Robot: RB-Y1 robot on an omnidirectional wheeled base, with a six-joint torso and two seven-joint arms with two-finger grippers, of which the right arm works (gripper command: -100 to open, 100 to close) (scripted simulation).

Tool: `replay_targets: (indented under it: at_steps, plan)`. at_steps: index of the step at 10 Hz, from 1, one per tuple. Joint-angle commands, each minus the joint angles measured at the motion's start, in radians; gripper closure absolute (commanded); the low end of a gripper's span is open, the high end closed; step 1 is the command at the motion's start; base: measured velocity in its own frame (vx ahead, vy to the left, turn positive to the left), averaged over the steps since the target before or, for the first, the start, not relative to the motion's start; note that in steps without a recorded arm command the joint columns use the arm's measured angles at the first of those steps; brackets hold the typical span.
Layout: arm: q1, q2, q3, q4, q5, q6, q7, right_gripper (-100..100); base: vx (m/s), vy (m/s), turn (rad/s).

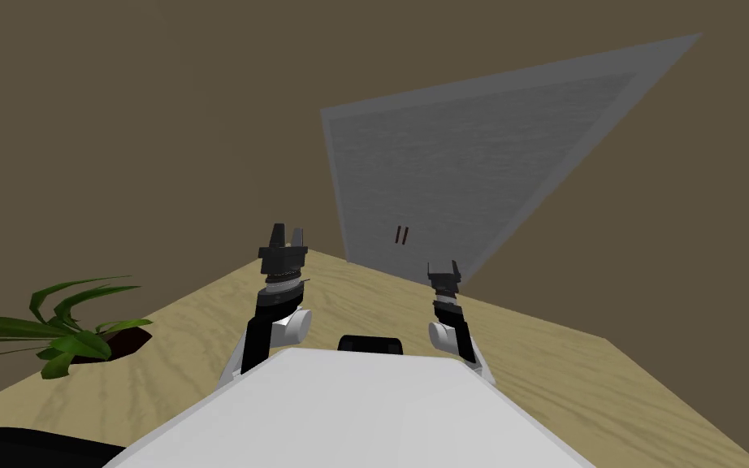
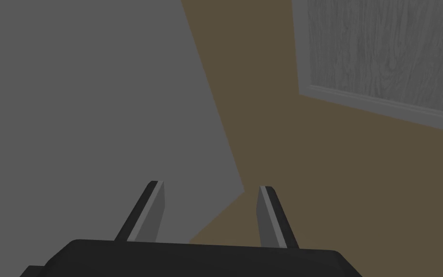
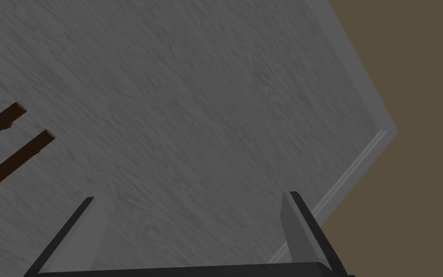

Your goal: Pull the door open

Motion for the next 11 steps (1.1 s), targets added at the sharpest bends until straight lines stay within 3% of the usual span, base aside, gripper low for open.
replay_targets:
  at_steps: [1,11]
  plan:
    - [-0.012,-0.001,-0.003,0.044,-0.019,-0.013,-0.029,-100,0.101,-0.019,0.067]
    - [-0.081,-0.012,-0.027,0.298,-0.140,-0.079,-0.209,-100,0.095,-0.019,0.084]
